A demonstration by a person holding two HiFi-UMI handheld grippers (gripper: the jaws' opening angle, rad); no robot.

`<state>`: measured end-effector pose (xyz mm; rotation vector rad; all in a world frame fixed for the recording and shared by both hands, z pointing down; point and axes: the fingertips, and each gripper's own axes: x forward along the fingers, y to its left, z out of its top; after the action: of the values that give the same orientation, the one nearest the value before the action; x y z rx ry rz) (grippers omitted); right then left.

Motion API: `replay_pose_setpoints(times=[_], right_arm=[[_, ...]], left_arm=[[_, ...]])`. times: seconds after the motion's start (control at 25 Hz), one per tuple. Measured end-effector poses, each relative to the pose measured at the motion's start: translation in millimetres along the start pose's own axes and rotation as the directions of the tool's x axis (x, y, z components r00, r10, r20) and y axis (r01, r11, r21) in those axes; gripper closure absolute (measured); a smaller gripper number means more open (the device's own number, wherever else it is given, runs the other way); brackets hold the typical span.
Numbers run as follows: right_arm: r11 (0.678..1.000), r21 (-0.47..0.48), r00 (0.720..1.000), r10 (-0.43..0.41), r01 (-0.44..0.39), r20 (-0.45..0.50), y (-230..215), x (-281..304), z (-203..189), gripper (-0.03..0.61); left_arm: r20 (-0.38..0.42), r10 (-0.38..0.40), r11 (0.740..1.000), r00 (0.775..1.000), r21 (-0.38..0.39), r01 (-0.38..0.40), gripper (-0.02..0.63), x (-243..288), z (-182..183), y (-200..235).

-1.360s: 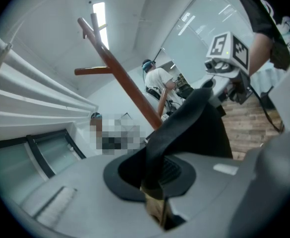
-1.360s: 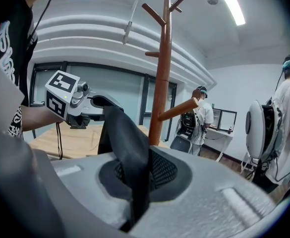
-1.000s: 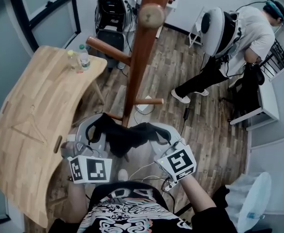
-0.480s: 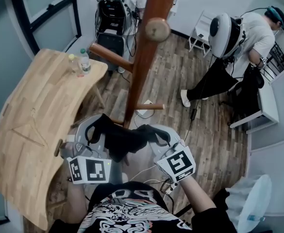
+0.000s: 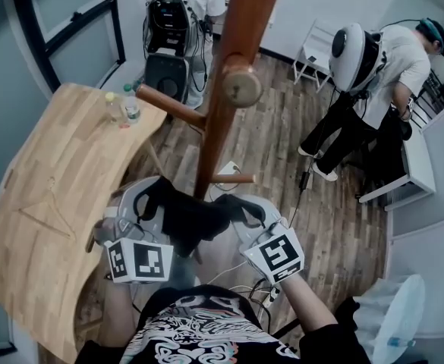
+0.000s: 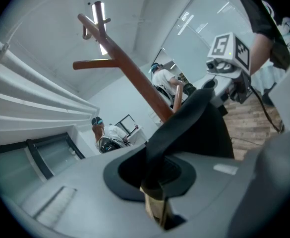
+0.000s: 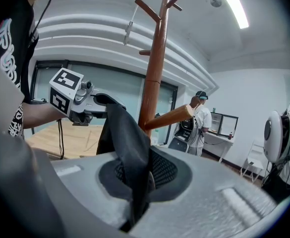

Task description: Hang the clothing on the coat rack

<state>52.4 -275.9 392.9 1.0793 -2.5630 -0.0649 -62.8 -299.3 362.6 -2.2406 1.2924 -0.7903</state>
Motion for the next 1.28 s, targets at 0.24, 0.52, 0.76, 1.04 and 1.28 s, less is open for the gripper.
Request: replay_pose_setpoints(times=[0.24, 0.52, 0.76, 1.04, 1.28], right_arm=[[1.000, 0.004, 1.000, -0.006, 0.006, -0.005, -6, 6, -4, 0.565], [1.000, 0.014, 1.000, -0.010, 0.010, -0.019, -14, 15, -14, 0.565], [0.999, 0.038, 0.999, -0.006, 0.008, -0.050, -20, 23, -25, 0.565], [0.999, 0.046, 0.998, 0.001, 0.002, -0.070, -24, 38, -36, 0.565], [0.998, 0.055, 0.996, -0.006, 0.011, -0.089, -28, 44, -40, 0.565]], left_arm=[[-0.001, -0.016, 1.000, 1.000, 0.007, 0.016, 0.606, 10, -2, 1], [-0.002, -0.052, 0.999, 0.999, -0.004, 0.052, 0.606, 26, -10, -3], [-0.011, -0.073, 0.997, 0.997, -0.002, 0.073, 0.606, 39, -17, -7], [-0.019, -0.098, 0.995, 0.995, 0.014, 0.098, 0.606, 54, -35, -9], [-0.040, -0.128, 0.992, 0.991, 0.006, 0.128, 0.607, 62, -44, -18]])
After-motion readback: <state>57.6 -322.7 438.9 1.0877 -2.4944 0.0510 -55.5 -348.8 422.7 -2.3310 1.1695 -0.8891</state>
